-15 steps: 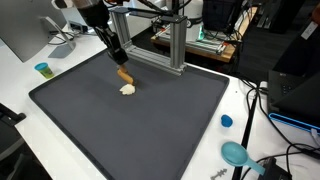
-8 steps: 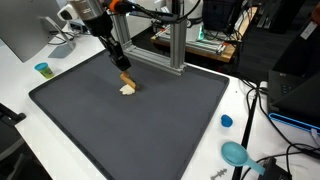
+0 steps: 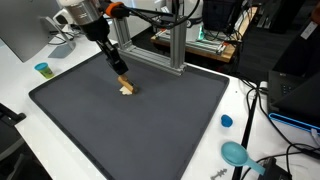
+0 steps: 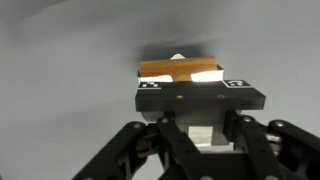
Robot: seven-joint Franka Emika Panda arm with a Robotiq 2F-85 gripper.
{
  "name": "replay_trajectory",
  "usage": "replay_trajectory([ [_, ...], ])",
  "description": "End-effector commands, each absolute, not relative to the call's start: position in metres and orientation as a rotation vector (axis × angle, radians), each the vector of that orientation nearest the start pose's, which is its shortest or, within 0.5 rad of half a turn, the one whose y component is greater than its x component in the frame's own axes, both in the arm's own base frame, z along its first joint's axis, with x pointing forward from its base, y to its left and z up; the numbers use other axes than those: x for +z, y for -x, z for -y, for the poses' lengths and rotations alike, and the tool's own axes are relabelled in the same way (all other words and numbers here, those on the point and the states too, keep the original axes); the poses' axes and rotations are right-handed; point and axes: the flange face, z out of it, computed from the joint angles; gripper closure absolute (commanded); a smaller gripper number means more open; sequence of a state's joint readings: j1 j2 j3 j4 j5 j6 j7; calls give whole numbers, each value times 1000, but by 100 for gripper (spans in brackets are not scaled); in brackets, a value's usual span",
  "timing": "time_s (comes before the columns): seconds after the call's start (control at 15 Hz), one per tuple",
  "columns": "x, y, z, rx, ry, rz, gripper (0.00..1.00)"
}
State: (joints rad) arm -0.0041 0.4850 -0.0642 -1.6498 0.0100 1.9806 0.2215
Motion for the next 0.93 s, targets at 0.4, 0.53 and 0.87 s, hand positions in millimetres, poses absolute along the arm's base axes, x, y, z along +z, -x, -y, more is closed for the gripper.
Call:
replay_trajectory([
  [0.4,310,-695,39,311,3100,-550,78],
  [0.53,316,-702,44,276,3079,-599,78],
  [0.87,323,-703,55,271,3066,-627,78],
])
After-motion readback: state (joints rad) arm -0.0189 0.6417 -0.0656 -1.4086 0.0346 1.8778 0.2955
